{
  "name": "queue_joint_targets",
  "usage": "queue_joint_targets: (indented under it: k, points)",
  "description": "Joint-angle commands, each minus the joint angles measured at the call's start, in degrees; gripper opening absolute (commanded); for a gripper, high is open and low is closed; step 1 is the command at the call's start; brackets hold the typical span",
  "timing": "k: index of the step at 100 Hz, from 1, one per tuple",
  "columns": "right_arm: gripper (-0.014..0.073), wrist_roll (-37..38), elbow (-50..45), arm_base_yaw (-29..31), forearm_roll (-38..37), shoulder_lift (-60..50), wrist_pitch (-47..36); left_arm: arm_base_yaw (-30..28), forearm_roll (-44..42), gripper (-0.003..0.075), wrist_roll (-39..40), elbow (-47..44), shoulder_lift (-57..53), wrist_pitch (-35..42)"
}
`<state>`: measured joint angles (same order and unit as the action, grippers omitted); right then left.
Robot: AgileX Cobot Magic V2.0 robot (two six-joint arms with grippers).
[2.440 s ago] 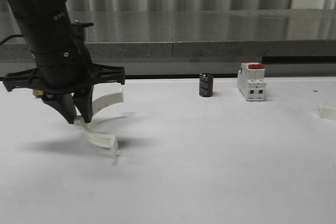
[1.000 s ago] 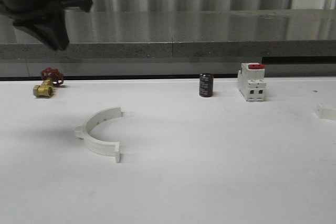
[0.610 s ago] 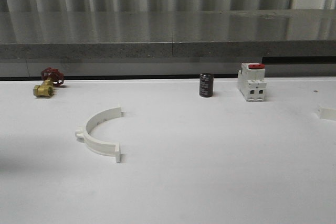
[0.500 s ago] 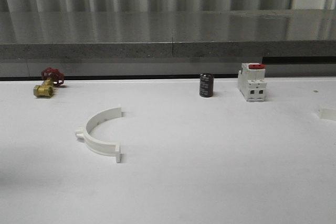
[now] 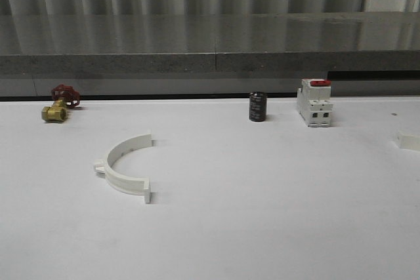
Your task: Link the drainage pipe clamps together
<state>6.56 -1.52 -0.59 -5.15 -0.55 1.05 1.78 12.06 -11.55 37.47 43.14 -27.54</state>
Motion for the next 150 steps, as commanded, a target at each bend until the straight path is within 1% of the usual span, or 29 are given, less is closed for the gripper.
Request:
queue_joint_targets:
  k: [1,32,56,70,84,94,104,111,134,150]
  points:
    - [-0.0067,-0.2,0.9,-0.1,-0.6,-1.2,-4.2,-0.1,1.2,-0.0021,0.7,-0.2,-3.8,4.9]
    - [-0.0067,-0.2,0.9,-0.1,-0.6,-1.2,-4.2,-0.1,1.6,-0.0021,0.7,-8.6,-16.9,5.3]
    - [-0.0067,-0.2,0.9,-0.1,-0.6,-1.2,-4.2,-0.1,1.9,-0.0021,0.7,-12.2,-26.4,5.3]
    - [-0.0067,-0.2,0.9,-0.1,-0.6,-1.2,-4.6,-0.1,1.9,-0.0021,0.7,-12.7,-29.9,5.1]
    - [-0.0067,-0.2,2.1,-0.1,-0.6,-1.2,-4.3,-0.1,1.7,-0.0021,0.7,-12.7,-30.5,5.2]
    - [-0.0067,-0.2,5.9,-0.2,-0.6,-0.5,0.8,-0.1,1.7,-0.0021,0.7,-12.7,-30.5,5.2]
    - [-0.0067,-0.2,11.4,-0.2,-0.6,2.4,9.8,-0.1,1.7,-0.0021,0.7,-12.7,-30.5,5.2]
    - [-0.0067,-0.2,15.2,-0.2,-0.6,6.0,14.0,-0.1,1.7,-0.0021,0.7,-12.7,-30.5,5.2]
    - [-0.0067,-0.2,27.3,-0.2,0.6,19.4,24.2,-0.1,1.7,-0.0021,0.7,-12.7,-30.5,5.2]
    - [-0.0057,-0.2,35.3,-0.2,0.7,30.2,35.2,-0.1,1.8,-0.0021,0.7,-12.7,-30.5,5.2]
